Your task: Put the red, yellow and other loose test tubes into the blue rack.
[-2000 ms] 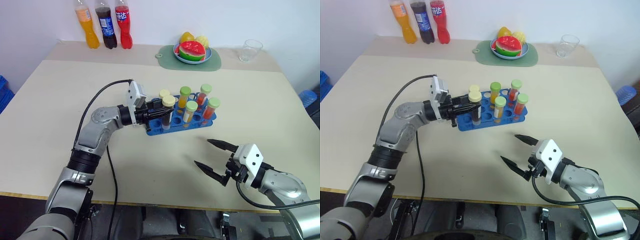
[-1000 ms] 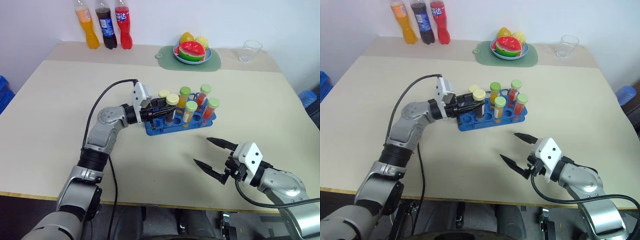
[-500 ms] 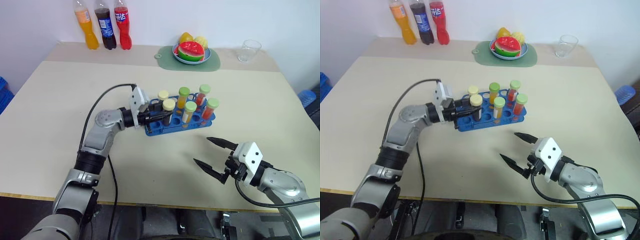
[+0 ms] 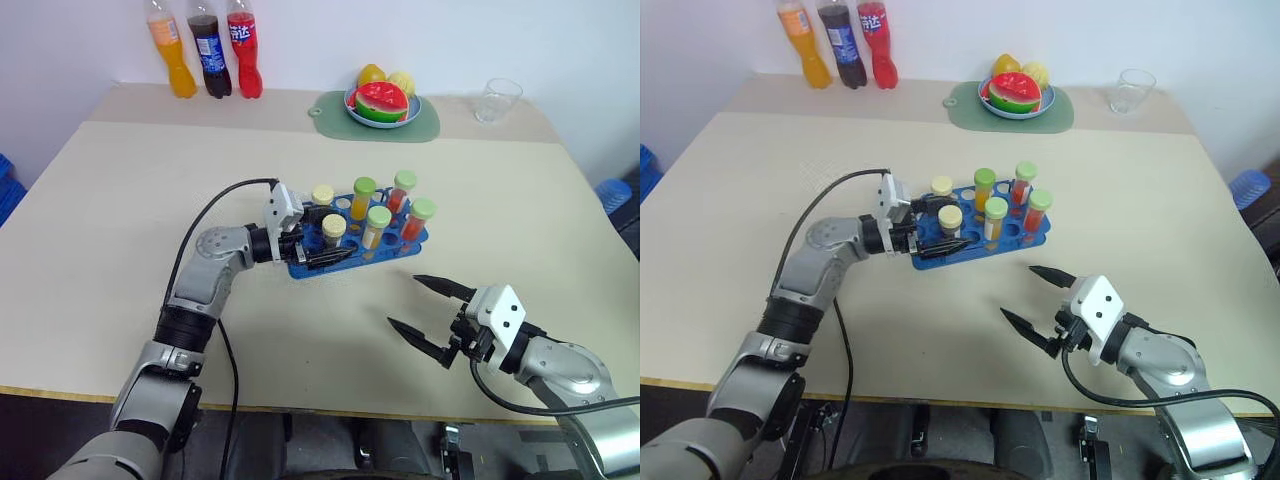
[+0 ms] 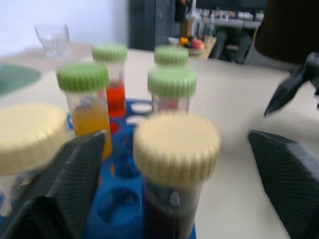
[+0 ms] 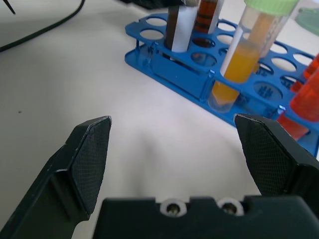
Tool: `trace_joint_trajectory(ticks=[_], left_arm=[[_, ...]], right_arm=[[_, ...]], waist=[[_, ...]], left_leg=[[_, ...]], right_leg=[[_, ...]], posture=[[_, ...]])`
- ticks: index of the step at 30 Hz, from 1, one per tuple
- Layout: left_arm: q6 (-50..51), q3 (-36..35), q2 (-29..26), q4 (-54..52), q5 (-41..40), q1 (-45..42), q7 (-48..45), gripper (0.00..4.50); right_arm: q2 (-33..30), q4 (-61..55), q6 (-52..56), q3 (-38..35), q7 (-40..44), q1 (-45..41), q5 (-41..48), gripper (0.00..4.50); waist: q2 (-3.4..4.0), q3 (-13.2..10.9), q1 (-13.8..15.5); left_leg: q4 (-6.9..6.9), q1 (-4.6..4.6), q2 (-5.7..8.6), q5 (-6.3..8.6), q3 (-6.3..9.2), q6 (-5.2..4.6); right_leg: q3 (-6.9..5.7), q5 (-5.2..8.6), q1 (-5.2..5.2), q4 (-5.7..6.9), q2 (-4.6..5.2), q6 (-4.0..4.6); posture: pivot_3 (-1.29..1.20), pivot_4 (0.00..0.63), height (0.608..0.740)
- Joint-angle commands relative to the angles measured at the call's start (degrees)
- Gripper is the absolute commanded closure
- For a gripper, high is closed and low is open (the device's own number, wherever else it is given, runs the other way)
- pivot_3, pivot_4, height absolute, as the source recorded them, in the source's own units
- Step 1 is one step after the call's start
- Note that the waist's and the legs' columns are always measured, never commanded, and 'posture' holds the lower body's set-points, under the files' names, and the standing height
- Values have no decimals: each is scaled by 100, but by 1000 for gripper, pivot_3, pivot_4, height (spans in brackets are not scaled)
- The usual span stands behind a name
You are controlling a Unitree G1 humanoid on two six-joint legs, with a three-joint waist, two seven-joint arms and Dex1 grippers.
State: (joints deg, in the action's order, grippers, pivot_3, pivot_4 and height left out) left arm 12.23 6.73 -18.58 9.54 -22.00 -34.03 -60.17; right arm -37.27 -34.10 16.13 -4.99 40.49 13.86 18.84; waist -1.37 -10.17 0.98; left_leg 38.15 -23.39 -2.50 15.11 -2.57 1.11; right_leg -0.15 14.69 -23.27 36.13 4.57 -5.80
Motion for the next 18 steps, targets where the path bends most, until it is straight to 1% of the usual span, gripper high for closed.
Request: trace_joint_trajectory(ticks=[1, 3, 5, 7, 8, 13, 18], left_arm=[[-26, -264, -233, -729, 2, 199, 235, 60], [4, -335, -368, -931, -15, 352, 287, 60], [113, -569, -518, -1046, -223, 580, 303, 60], [-383, -905, -612, -961, -233, 912, 324, 60], [-447, -987, -729, -967, -218, 1063, 275, 60], [-306, -1490, -1438, -1210, -507, 1983, -117, 60], [-108, -1862, -1758, -1523, -760, 2730, -134, 60]], right_arm=[[77, -36, 99, -216, -188, -82, 64, 128], [136, 62, 55, -276, -302, -115, 3, 128], [214, 170, 18, -394, -406, -97, 20, 128], [283, 274, -49, -582, -495, 11, 6, 128], [299, 304, -82, -678, -485, 94, 20, 128], [404, 347, -234, -1324, -424, 754, 204, 128], [516, 352, -445, -1796, -243, 1403, 348, 128]], waist=[[1, 0, -33], [2, 1, -42], [2, 1, -40], [2, 1, -40], [3, 1, -34], [4, 0, -26], [4, 0, -28]], left_leg=[[0, 0, 0, 0, 1, 0], [0, 4, -1, 0, 1, 0], [-1, 4, -2, 0, 1, 0], [-2, 3, -2, 0, 0, 0], [-2, 4, -3, 0, -1, 0], [-5, 3, -6, 0, -3, 0], [-5, 4, -12, 1, -7, 1]], right_leg=[[0, 0, 0, 0, 0, 0], [0, 0, 1, 2, 0, 0], [0, 0, 1, 3, -1, 0], [0, 0, 1, 2, -1, 0], [0, 0, 1, 2, -1, 1], [0, 1, -1, 1, 1, 2], [0, 2, 1, -1, 7, 5]], posture=[[0, 150, 740], [0, 150, 740], [0, 150, 740], [0, 150, 740], [0, 150, 740], [0, 150, 740], [0, 150, 740]])
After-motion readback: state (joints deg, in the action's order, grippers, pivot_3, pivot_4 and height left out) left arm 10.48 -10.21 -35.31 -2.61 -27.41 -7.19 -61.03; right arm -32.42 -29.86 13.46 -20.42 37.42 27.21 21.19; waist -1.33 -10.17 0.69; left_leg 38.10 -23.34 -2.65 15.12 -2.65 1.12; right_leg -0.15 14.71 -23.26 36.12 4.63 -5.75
